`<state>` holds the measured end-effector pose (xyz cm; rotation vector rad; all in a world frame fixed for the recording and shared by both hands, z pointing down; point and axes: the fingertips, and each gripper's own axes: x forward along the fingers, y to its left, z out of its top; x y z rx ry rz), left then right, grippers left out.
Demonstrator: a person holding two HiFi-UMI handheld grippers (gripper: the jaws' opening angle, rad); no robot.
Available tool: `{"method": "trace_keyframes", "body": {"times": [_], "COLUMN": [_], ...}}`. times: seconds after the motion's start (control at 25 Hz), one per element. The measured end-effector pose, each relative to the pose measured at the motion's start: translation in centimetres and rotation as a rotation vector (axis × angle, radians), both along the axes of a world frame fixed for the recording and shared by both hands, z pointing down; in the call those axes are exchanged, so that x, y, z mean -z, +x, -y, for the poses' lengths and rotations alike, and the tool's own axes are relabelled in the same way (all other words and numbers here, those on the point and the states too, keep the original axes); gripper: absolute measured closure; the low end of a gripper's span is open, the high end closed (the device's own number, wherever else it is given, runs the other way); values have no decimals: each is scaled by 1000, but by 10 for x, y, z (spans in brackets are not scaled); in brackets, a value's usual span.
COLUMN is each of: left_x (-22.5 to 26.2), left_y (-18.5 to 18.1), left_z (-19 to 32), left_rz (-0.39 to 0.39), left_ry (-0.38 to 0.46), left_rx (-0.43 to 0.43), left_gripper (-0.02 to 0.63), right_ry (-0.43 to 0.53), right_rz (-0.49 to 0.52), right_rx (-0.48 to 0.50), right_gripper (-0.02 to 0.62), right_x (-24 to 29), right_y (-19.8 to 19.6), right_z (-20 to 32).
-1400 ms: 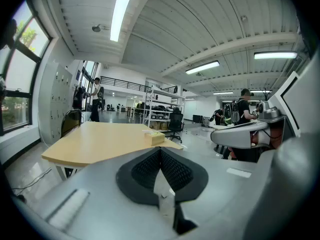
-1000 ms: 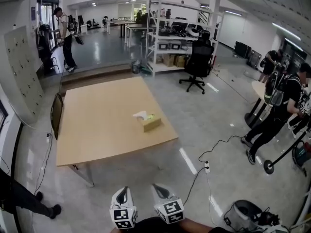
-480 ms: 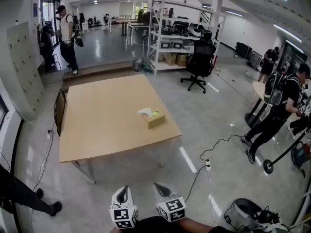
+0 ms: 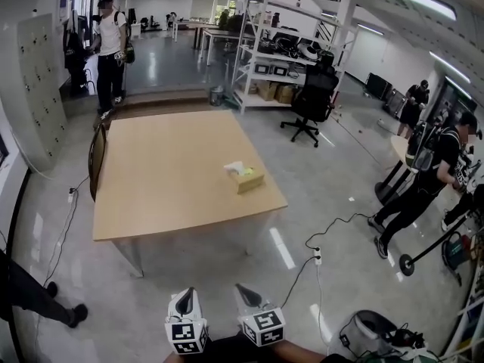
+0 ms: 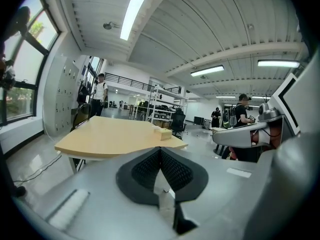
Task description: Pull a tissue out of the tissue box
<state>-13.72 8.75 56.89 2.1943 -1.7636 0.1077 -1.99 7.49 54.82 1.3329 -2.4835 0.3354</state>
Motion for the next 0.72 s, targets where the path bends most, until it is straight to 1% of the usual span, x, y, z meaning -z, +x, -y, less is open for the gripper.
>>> {"method": "trace_keyframes", "body": {"times": [0.16, 0.4, 0.56, 0.72], "left_x": [-3, -12, 4, -7], "left_y": [-1, -12, -17, -7], "left_z": [2, 18, 42, 74], "left_rz": [-10, 10, 31, 63], "left_ry": [0, -21, -18, -31], "left_rx": [-2, 42, 92, 90], "left_gripper": [588, 588, 589, 588], "right_ry": [-9, -26, -25, -40], "right_rz": [-11, 0, 15, 24], "right_rx": [-9, 43, 81, 103], "right_gripper": [604, 604, 604, 604], "right_x": [-4, -18, -18, -19], "right_y": [1, -13, -18, -9], "right_z": [1, 24, 53, 89]}}
